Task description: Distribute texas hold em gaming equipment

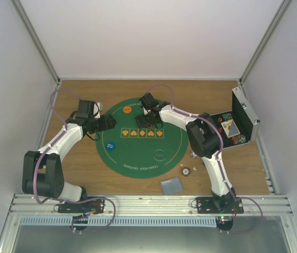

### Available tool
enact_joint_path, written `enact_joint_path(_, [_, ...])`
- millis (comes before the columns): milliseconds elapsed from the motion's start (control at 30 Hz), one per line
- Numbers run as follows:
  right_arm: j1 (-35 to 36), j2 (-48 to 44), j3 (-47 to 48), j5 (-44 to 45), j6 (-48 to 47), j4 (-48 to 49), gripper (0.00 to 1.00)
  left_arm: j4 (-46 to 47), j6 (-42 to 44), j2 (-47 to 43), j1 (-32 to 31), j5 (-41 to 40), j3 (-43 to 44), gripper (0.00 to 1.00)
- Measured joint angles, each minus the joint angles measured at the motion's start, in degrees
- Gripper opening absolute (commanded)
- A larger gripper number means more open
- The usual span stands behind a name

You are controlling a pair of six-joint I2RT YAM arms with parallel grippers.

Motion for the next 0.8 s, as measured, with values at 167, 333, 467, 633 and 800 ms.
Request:
enact_joint_path(167, [1.4, 0.9, 0.9, 1.5, -0.6, -0.2, 1.0, 0.3, -0.2, 0.0, 0.0, 0.8, 0.0, 0.93])
enact_joint_path(333, [1.7, 1.0, 0.9, 2.5, -1.1, -0.2, 0.93, 0.6, -0.5, 0.4, 0.0, 1.2, 0.0, 0.93])
enact_joint_path(467, [1.8, 1.1, 0.9, 3.6, -1.3, -0.3, 0.9, 0.7, -0.6, 0.4, 0.0, 1.4, -0.1, 0.93])
enact_joint_path(633, [1.8, 1.0, 0.4, 4.4, -1.6, 0.0, 0.81, 0.8, -0.8, 0.5, 0.0, 1.7, -0.2, 0.93])
enact_joint_path(800, [2.0, 0.4, -0.4, 5.0, -1.6, 0.1, 0.73, 0.9, -1.2, 0.5, 0.0, 1.7, -0.2, 0.93])
